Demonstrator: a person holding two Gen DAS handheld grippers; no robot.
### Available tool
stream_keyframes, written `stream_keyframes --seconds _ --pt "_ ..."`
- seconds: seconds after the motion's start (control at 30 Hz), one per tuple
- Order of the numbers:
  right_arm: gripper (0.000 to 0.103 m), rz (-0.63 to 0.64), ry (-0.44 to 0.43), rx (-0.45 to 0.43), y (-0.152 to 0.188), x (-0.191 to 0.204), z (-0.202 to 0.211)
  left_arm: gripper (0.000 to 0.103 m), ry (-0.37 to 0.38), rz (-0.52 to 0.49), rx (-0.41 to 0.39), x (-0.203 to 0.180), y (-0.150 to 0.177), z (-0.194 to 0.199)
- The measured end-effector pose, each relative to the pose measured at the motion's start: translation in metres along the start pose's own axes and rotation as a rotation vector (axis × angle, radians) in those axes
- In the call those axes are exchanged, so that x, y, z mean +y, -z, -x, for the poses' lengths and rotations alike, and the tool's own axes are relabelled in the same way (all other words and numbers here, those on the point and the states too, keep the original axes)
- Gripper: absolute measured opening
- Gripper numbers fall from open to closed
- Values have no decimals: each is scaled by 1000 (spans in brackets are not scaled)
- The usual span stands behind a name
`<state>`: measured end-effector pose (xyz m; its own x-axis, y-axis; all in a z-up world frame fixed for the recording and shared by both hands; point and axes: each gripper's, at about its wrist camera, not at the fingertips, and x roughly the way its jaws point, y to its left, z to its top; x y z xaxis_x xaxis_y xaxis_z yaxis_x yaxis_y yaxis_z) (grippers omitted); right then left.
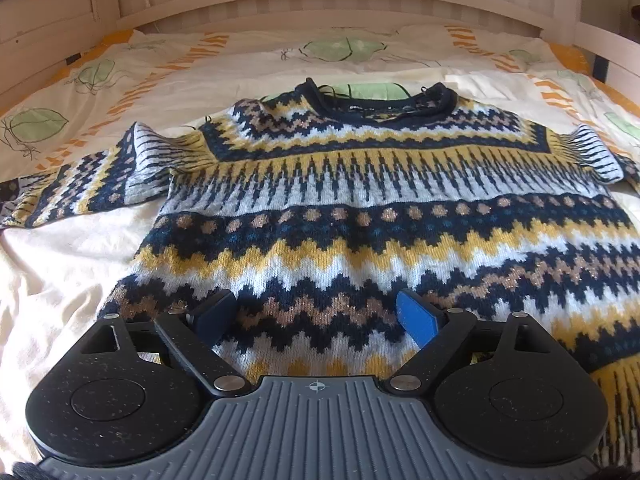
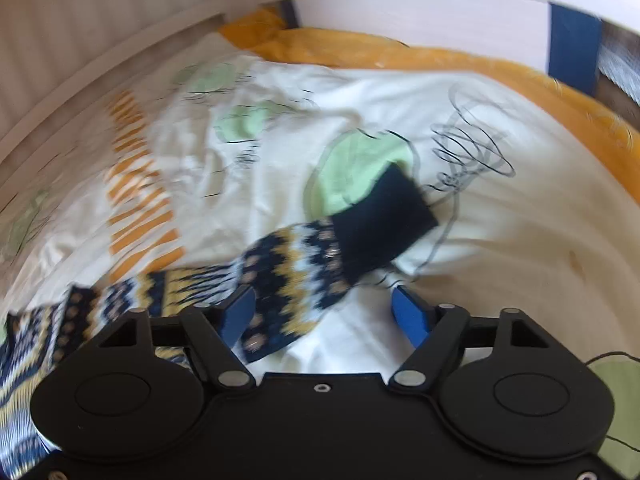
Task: Fold small clothes
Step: 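Reach the right tool to the sweater's sleeve cuff and grasp it, then carry the held sleeve across the sweater body and release it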
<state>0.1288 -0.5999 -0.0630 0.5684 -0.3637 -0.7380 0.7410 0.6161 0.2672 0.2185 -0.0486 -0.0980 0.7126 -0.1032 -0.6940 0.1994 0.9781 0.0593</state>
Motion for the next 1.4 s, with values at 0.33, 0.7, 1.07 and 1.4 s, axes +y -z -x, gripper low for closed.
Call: stream_keyframes --seconds 0.33,0.7,1.07,1.4 --pt "13 -164 -85 -3 -13 -20 -23 91 62 -15 48 11 -10 -1" --pt "13 121 -221 -120 -45 107 56 91 59 30 -61 63 -39 25" --pt "13 393 -570 -86 10 325 101 91 19 143 -72 123 -37 26" --pt "13 556 -722 60 146 453 71 91 25 254 -80 152 -38 33"
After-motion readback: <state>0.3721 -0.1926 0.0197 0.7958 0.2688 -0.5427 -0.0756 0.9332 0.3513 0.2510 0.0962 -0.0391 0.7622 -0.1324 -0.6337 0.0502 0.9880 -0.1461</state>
